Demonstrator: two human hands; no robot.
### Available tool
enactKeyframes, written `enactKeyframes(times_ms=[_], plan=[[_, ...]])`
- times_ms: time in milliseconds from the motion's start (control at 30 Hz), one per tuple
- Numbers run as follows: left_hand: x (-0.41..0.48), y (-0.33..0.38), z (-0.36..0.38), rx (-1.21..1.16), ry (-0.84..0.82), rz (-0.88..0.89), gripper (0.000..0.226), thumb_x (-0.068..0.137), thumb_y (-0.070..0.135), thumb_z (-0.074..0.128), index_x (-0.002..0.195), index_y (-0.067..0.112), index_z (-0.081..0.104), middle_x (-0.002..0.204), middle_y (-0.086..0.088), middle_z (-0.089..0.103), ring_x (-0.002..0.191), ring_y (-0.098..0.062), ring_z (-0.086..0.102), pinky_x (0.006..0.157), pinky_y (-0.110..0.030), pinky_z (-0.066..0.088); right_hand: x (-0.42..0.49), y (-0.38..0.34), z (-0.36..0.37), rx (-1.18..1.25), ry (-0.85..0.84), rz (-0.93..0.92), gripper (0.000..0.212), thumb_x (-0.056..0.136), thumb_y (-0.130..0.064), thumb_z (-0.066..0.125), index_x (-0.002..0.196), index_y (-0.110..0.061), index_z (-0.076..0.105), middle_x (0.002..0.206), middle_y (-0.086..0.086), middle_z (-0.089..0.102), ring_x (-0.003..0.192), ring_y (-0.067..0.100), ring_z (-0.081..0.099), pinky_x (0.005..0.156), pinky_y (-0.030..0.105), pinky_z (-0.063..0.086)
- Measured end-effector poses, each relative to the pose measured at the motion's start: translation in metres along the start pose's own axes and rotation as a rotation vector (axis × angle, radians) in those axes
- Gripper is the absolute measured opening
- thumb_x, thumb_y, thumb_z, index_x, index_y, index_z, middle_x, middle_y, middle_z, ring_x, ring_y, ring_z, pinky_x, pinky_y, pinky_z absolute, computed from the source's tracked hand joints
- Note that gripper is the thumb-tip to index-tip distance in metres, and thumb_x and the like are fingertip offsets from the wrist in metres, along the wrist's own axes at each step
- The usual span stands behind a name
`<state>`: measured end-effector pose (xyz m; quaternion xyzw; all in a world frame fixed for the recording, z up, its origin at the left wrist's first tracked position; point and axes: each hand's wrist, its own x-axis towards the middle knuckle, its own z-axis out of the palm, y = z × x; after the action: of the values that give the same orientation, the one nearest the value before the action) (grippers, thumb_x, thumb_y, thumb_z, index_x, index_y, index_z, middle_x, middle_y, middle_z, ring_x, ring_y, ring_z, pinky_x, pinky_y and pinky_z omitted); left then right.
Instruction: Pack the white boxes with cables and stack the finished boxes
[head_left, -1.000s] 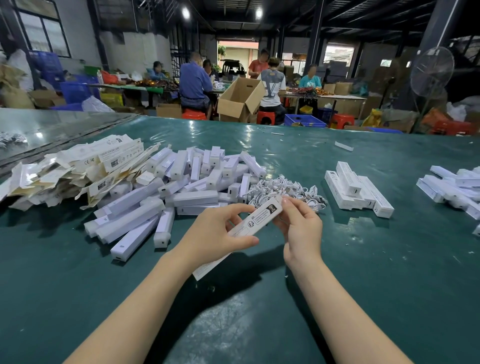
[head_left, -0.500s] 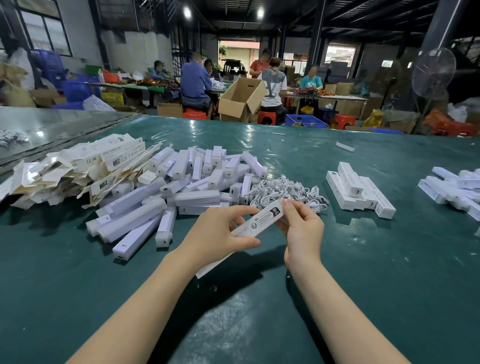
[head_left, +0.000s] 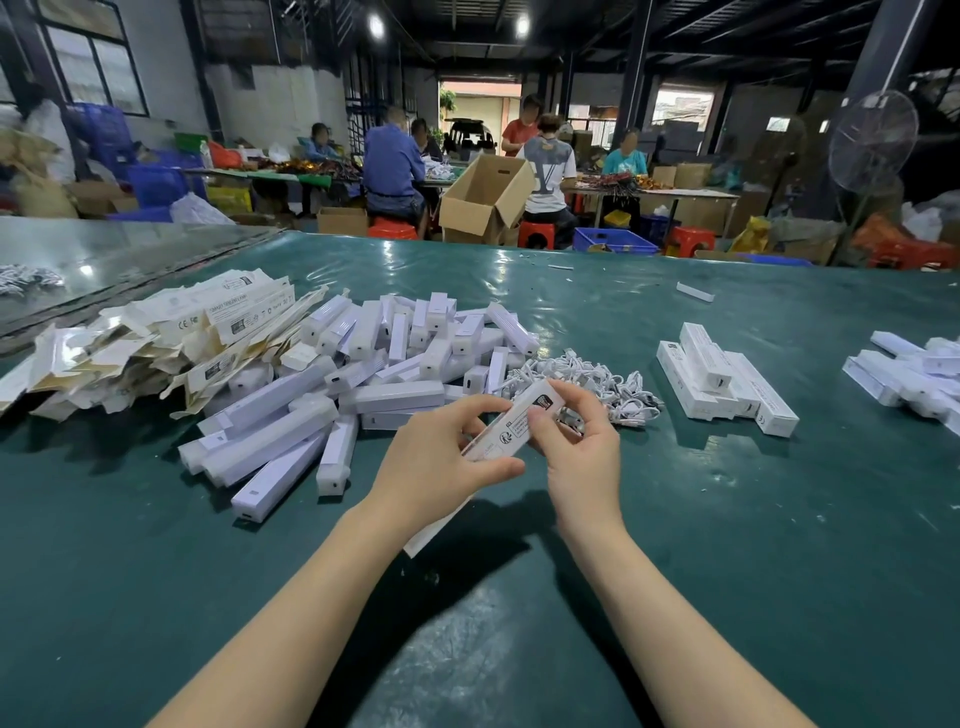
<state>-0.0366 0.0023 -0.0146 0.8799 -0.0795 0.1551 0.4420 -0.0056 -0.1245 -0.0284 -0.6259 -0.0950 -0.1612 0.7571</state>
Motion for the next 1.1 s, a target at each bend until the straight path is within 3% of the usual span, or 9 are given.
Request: enactKeyframes(times_ms=[133, 233, 467, 600, 667, 867, 967, 1033, 1100], plan=[[0.001, 0.006, -0.002, -0.242, -0.218, -0.189, 0.022, 0.086, 0.031, 0.061, 0.107, 0.037, 0.061, 0.091, 0.002, 0.069, 0.081, -0.012, 0.061, 0.074, -0.022, 0.045, 0.012, 0.0, -0.009, 0.12, 0.184, 0.069, 0.019, 0.085, 0.003, 0.059, 0.095, -0.013, 0.061, 0.084, -0.001, 0.061, 0.069, 0.01, 0.058, 0.064, 0.023, 0.053], [-0.003, 0.009, -0.001, -0.444, -0.487, -0.297, 0.022, 0.092, 0.025, 0.053, 0.112, 0.033, 0.054, 0.084, -0.001, 0.071, 0.07, -0.016, 0.064, 0.058, -0.025, 0.05, 0.021, 0.002, -0.023, 0.176, 0.267, 0.116, 0.013, 0.087, 0.0, 0.057, 0.094, -0.012, 0.059, 0.091, 0.007, 0.056, 0.071, 0.013, 0.054, 0.063, 0.021, 0.05], [0.0, 0.01, -0.003, -0.767, -0.371, -0.34, 0.03, 0.086, 0.015, 0.057, 0.113, 0.026, 0.057, 0.099, -0.002, 0.067, 0.071, -0.019, 0.069, 0.043, -0.022, 0.048, 0.022, 0.003, -0.021, 0.123, 0.05, 0.19, 0.015, 0.088, -0.001, 0.055, 0.102, -0.006, 0.054, 0.102, 0.013, 0.055, 0.091, 0.022, 0.052, 0.081, 0.032, 0.048], [-0.004, 0.009, -0.006, -0.958, -0.6, -0.254, 0.069, 0.064, 0.045, 0.077, 0.126, 0.031, 0.048, 0.102, -0.007, 0.069, 0.074, -0.016, 0.067, 0.047, -0.02, 0.05, 0.028, 0.004, -0.029, 0.248, 0.124, 0.223, 0.013, 0.089, 0.004, 0.051, 0.1, -0.002, 0.056, 0.091, 0.011, 0.056, 0.082, 0.019, 0.053, 0.075, 0.025, 0.046], [-0.004, 0.008, -0.006, -0.951, -0.658, -0.17, 0.081, 0.052, 0.032, 0.086, 0.124, 0.035, 0.049, 0.107, -0.009, 0.067, 0.078, -0.019, 0.065, 0.05, -0.021, 0.051, 0.027, 0.003, -0.032, 0.298, 0.16, 0.244, 0.013, 0.089, 0.003, 0.05, 0.086, -0.007, 0.058, 0.081, 0.006, 0.058, 0.074, 0.014, 0.054, 0.068, 0.019, 0.049], [-0.007, 0.016, 0.009, -0.622, -0.435, -0.009, 0.048, 0.058, 0.006, 0.072, 0.094, 0.038, 0.065, 0.091, -0.003, 0.069, 0.071, -0.018, 0.058, 0.052, -0.023, 0.05, 0.029, 0.0, -0.033, 0.411, 0.167, 0.288, 0.017, 0.09, 0.005, 0.046, 0.083, -0.006, 0.057, 0.067, 0.0, 0.061, 0.069, 0.015, 0.053, 0.056, 0.015, 0.049], [-0.009, 0.016, 0.02, -0.369, -0.29, 0.112, 0.047, 0.058, 0.016, 0.081, 0.089, 0.046, 0.062, 0.08, 0.017, 0.063, 0.068, -0.004, 0.054, 0.065, -0.018, 0.046, 0.026, -0.001, -0.029, 0.085, 0.095, 0.17, 0.029, 0.09, -0.005, 0.054, 0.118, -0.009, 0.05, 0.102, -0.002, 0.056, 0.088, 0.011, 0.056, 0.079, 0.014, 0.047], [-0.008, 0.015, 0.028, -0.209, -0.089, 0.193, 0.049, 0.058, 0.024, 0.082, 0.092, 0.05, 0.058, 0.084, 0.026, 0.064, 0.075, 0.003, 0.057, 0.074, -0.017, 0.046, 0.018, -0.005, -0.02, -0.126, -0.015, 0.073, 0.027, 0.089, -0.012, 0.057, 0.114, -0.02, 0.05, 0.1, -0.012, 0.052, 0.085, 0.003, 0.053, 0.072, 0.006, 0.043], [-0.006, 0.015, 0.028, -0.169, 0.102, 0.162, 0.051, 0.056, 0.03, 0.076, 0.094, 0.055, 0.054, 0.09, 0.027, 0.065, 0.083, 0.007, 0.059, 0.078, -0.013, 0.046, 0.01, -0.01, -0.013, -0.147, -0.18, 0.034, 0.015, 0.089, -0.013, 0.058, 0.097, -0.025, 0.056, 0.085, -0.006, 0.057, 0.073, 0.006, 0.055, 0.067, 0.017, 0.044]])
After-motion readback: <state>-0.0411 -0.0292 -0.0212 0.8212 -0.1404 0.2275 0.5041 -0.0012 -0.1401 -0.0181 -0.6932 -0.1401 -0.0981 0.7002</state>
